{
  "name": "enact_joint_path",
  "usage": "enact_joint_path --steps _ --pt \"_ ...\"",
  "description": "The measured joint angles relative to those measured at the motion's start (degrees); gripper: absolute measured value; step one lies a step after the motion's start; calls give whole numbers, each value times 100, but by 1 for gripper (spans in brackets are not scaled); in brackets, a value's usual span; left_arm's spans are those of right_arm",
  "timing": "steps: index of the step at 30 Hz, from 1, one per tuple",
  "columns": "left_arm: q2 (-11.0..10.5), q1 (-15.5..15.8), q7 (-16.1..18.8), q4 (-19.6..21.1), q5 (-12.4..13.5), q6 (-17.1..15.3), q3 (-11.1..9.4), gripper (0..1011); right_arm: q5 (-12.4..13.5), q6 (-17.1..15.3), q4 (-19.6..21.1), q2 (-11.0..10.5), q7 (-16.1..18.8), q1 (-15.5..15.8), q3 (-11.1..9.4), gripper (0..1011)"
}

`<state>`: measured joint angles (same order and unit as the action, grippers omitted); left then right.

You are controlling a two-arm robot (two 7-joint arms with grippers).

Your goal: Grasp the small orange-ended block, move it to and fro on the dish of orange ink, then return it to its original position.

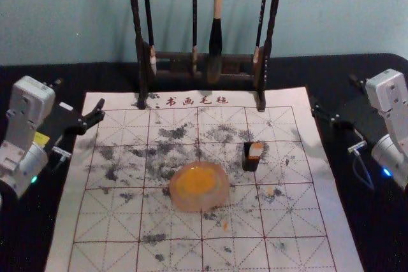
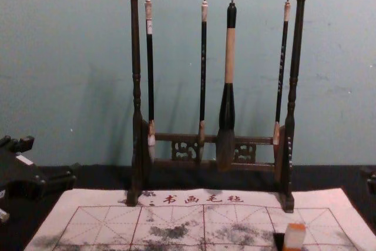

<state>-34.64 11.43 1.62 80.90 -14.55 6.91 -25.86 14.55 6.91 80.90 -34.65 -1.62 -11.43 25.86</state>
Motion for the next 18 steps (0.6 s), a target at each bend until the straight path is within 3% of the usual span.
enact_joint_path --steps 13,18 --pt "0 0 0 0 0 0 0 1001 0 0 0 0 0 0 0 1003" --pt "0 0 0 0 0 0 0 1001 57 24 75 -24 284 38 -28 1003"
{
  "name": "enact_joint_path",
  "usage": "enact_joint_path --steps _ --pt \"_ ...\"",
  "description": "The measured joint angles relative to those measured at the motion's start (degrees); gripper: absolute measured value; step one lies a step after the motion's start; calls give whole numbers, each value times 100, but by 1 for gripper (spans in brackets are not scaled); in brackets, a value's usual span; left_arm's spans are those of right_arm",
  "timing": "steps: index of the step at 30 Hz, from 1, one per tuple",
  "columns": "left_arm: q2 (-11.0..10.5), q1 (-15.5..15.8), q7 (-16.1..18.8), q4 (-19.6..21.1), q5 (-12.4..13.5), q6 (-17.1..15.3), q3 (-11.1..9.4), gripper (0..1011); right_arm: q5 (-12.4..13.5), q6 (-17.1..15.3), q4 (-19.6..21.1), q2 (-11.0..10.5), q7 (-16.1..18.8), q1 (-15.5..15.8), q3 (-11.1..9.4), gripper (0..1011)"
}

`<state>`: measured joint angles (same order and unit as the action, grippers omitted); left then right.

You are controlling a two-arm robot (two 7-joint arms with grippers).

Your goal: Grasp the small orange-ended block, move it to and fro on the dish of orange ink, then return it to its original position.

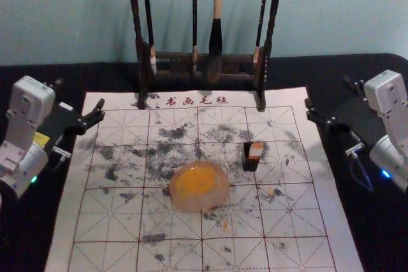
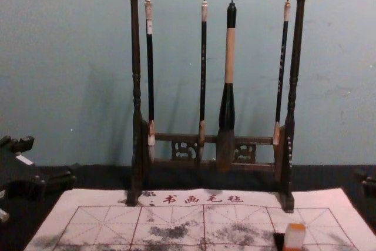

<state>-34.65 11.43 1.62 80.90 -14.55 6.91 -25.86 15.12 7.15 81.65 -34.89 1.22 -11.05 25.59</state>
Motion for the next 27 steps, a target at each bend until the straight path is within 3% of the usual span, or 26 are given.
enact_joint_path --steps 5,14,19,27 --pt "0 0 0 0 0 0 0 1001 134 50 154 -91 450 56 -12 1003" --pt "0 0 0 0 0 0 0 1001 606 60 461 -380 1779 89 34 1003" --pt "0 0 0 0 0 0 0 1001 877 -115 476 -521 2680 -70 125 1002" --pt "0 0 0 0 0 0 0 1001 856 -303 133 -570 3806 -564 410 1003"
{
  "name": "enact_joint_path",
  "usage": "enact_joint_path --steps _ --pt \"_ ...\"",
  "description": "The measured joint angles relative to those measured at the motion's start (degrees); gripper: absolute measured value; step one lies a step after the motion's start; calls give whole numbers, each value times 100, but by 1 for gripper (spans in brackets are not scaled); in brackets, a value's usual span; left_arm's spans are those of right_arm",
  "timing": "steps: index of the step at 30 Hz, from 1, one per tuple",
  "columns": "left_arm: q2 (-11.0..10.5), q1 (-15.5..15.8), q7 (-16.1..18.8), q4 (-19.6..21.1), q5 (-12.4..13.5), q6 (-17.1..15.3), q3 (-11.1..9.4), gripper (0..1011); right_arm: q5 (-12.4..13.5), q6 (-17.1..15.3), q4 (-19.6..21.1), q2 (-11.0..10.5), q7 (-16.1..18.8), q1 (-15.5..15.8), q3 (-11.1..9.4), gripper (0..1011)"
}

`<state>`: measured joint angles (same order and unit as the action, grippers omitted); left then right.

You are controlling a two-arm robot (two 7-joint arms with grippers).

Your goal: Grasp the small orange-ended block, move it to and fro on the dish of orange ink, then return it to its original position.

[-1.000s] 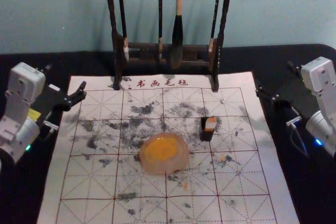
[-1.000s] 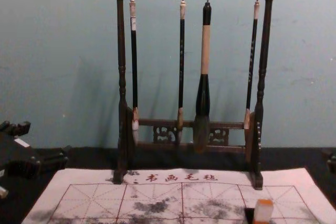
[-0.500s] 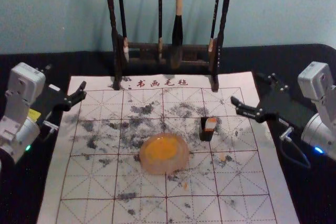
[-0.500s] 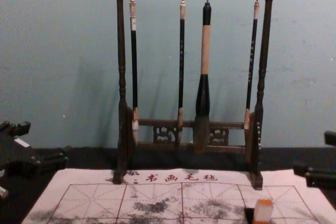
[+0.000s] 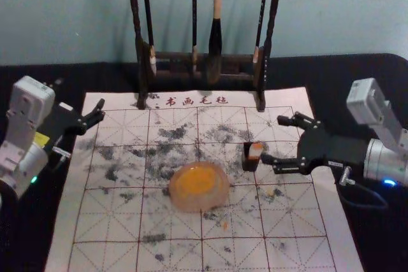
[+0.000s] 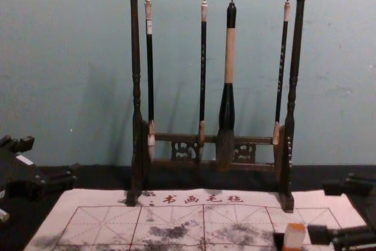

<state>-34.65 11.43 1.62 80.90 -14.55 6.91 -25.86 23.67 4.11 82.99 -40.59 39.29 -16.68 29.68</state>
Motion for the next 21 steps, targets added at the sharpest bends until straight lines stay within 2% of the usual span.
enact_joint_path --steps 4,8,15,21 --pt "0 0 0 0 0 0 0 1001 -231 14 -330 96 443 -356 181 1003" --pt "0 0 0 0 0 0 0 1001 -386 119 -606 209 732 -638 336 1002" --pt "0 0 0 0 0 0 0 1001 -651 312 -1057 397 1033 -1039 582 1003" --pt "0 0 0 0 0 0 0 1001 -773 418 -1354 527 1185 -1270 740 1002"
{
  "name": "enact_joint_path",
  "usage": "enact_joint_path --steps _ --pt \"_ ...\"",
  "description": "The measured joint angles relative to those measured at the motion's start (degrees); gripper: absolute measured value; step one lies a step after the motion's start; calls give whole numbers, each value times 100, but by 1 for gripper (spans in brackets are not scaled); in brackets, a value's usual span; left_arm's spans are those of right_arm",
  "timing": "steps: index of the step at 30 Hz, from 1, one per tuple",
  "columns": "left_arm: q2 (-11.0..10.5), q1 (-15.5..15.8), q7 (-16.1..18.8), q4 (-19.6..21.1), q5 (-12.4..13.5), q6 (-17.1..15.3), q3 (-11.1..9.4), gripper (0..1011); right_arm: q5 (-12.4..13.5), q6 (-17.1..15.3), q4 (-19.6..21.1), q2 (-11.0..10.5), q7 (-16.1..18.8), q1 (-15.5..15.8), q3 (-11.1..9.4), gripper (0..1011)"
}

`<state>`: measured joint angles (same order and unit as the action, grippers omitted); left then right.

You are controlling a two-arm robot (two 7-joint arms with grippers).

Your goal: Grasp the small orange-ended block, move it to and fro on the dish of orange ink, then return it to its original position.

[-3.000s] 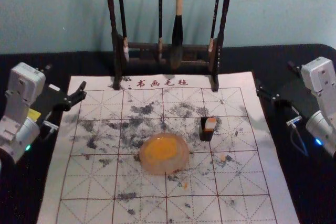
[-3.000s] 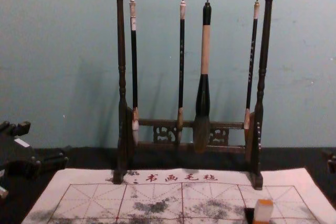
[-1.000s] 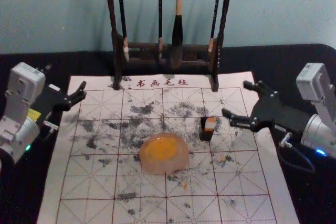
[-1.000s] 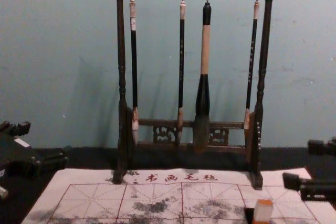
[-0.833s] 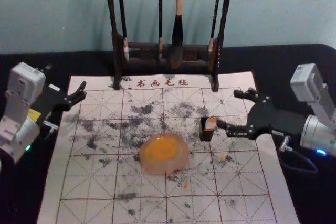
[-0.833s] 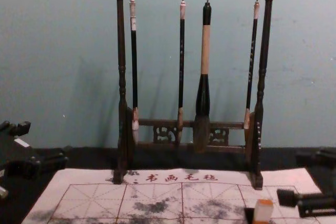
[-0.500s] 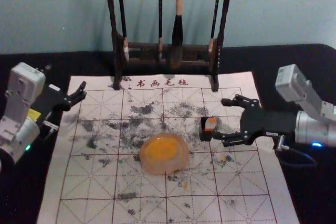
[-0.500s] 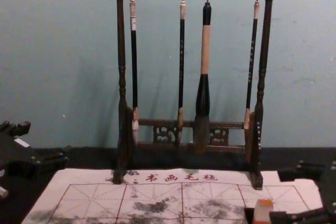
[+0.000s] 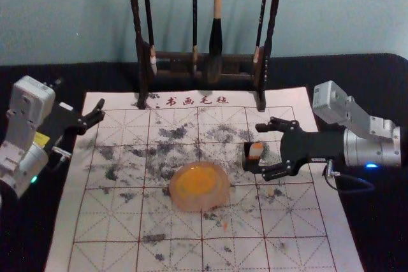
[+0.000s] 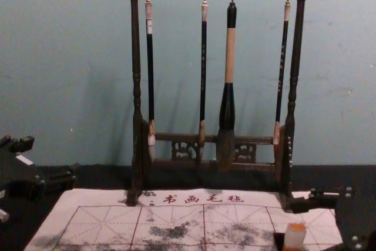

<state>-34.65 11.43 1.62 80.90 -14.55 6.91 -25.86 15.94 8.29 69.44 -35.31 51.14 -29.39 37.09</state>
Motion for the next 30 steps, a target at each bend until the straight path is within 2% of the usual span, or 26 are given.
enact_joint_path --steps 13,30 --pt "0 0 0 0 0 0 0 1001 -84 28 -285 135 80 -230 143 1002" --pt "0 0 0 0 0 0 0 1001 -23 68 -343 161 158 -281 198 1002"
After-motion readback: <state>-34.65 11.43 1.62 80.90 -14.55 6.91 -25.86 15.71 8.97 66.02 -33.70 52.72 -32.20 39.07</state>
